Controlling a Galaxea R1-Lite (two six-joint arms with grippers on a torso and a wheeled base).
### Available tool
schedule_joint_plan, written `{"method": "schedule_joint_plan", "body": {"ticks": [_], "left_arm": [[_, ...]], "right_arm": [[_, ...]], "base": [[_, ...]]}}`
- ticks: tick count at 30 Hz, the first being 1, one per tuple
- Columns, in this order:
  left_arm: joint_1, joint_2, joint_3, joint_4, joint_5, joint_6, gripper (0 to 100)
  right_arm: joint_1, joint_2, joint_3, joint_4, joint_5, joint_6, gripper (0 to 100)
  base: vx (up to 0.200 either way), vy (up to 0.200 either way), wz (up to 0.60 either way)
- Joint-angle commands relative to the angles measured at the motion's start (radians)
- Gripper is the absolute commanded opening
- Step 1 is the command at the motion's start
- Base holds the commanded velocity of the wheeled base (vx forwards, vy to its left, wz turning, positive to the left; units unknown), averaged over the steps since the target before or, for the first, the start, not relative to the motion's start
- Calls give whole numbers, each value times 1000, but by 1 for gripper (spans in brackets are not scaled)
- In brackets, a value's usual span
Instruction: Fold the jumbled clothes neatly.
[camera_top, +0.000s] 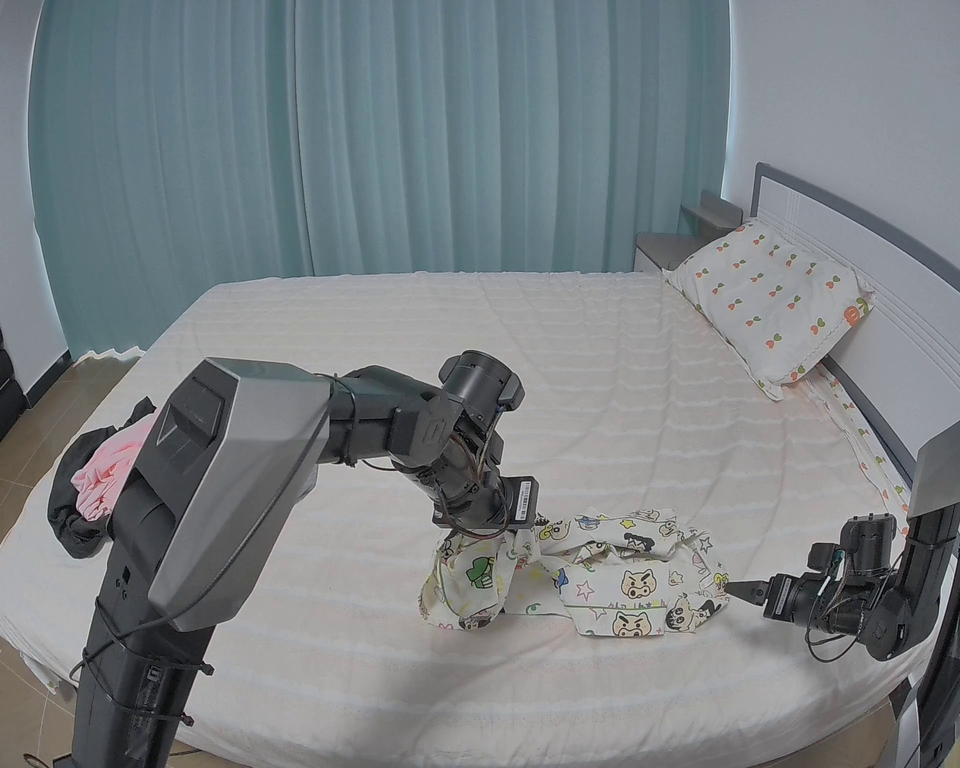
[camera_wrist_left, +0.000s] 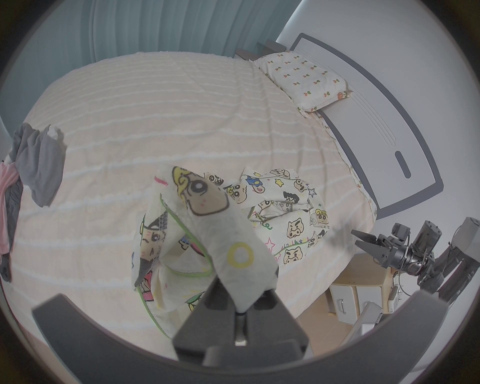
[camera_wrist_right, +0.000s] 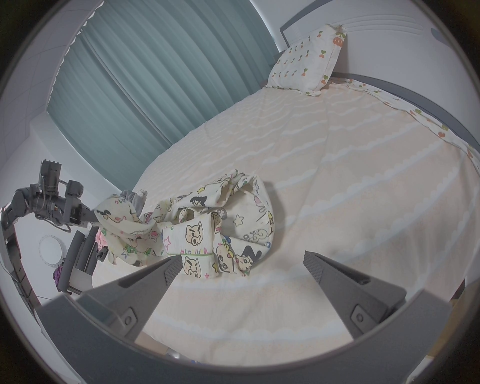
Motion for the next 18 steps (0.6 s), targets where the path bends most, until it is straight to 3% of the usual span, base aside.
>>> {"method": "schedule_joint_plan", "body": {"ticks": [1,2,5,11,18], "left_arm": [[0,23,0,-1,-1,-4,0],[-1,26,0,-3,1,-6,100],[-1,45,0,-17,9,-9,100],[17,49,0,-51,1,-133,100],[63,31,0,-18,-91,-266,100]], "right_arm": [[7,3,8,-3,0,0,100],[7,3,8,-3,0,0,100],[7,6,8,-3,0,0,100],[8,8,8,-3,0,0,100],[10,8,13,-3,0,0,100]], "base": [[0,0,0],[0,0,0],[0,0,0],[0,0,0],[0,0,0]]}}
